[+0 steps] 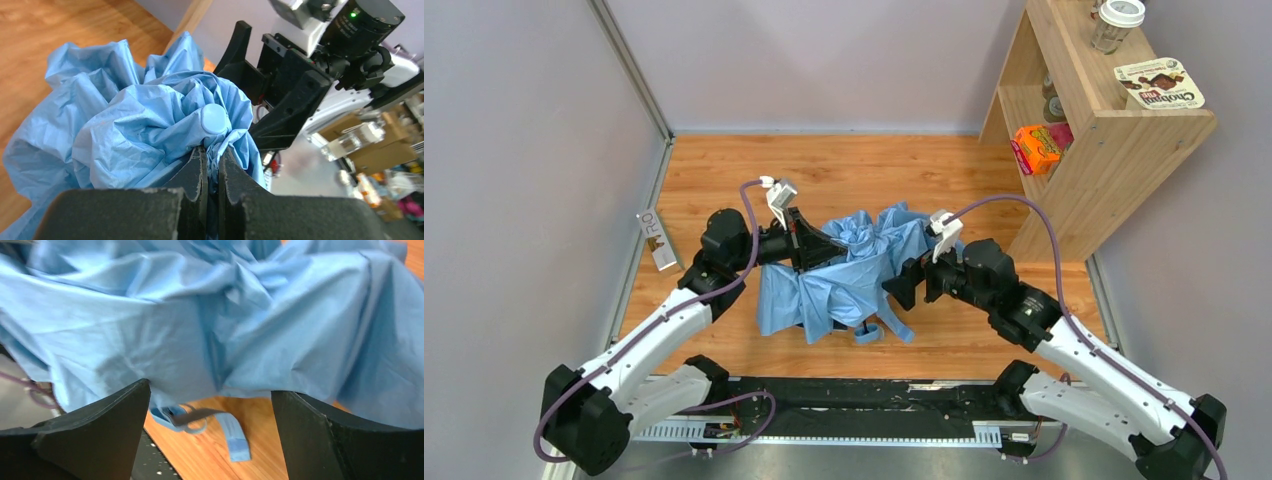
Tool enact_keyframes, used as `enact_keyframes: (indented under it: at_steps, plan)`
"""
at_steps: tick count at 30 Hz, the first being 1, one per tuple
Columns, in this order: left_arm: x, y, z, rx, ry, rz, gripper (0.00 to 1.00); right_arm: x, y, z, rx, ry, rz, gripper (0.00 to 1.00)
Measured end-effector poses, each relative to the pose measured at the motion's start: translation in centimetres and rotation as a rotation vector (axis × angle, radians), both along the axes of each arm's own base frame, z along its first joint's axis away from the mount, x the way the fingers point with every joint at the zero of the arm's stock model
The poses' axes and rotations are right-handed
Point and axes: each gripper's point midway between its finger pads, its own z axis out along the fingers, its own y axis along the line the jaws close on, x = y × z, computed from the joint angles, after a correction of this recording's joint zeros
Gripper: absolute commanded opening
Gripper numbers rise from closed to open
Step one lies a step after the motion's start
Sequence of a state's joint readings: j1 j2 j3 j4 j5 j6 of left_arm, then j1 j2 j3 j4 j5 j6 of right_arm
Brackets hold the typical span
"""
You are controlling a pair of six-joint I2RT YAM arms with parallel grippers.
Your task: Put away the umbrella
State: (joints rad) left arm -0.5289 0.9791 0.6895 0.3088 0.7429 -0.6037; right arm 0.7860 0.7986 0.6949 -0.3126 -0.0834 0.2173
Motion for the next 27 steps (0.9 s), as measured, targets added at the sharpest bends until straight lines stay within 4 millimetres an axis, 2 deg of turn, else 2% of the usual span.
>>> enact_keyframes:
  at_steps: [7,9,11,14,15,17,18,19,22,24,27]
  plan:
    - [0.3,-0.4,-1.3,-0.025,0.175,0.010,0.00,-1.9,3.9,4.4,0.099,0.038,0.169,0.74]
    - [0.5,-0.3,-2.1,-0.030,0.221,0.019,0.00,-2.6,4.7,4.6,0.099,0.048,0.203,0.61]
    - [0.6,-0.3,-2.8,-0.037,0.258,0.023,0.00,-3.1,5.3,4.1,0.091,0.067,0.223,0.44]
    - [0.4,-0.4,-3.2,-0.046,0.282,0.009,0.00,-3.2,6.3,3.3,0.054,0.112,0.225,0.31]
    - [0.3,-0.5,-3.3,-0.045,0.285,0.006,0.00,-3.0,6.6,3.2,0.036,0.121,0.216,0.29]
    - [0.3,-0.4,-3.2,-0.047,0.281,0.002,0.00,-2.8,7.3,3.7,0.013,0.130,0.207,0.34]
    - [0.3,-0.4,-3.3,-0.051,0.274,-0.002,0.00,-2.8,7.8,4.4,0.013,0.130,0.211,0.42]
    - [0.3,-0.4,-3.3,-0.056,0.268,-0.007,0.00,-2.9,8.3,5.2,0.021,0.130,0.217,0.55]
    - [0.3,-0.7,-3.3,-0.081,0.263,-0.033,0.00,-2.7,9.7,7.8,0.052,0.128,0.226,0.78]
    - [0.5,-0.7,-3.4,-0.112,0.273,-0.048,0.00,-2.5,10.1,8.5,0.036,0.140,0.229,0.83]
    - [0.5,-0.4,-3.3,-0.161,0.291,-0.069,0.00,-2.6,9.6,7.9,-0.026,0.166,0.220,0.87]
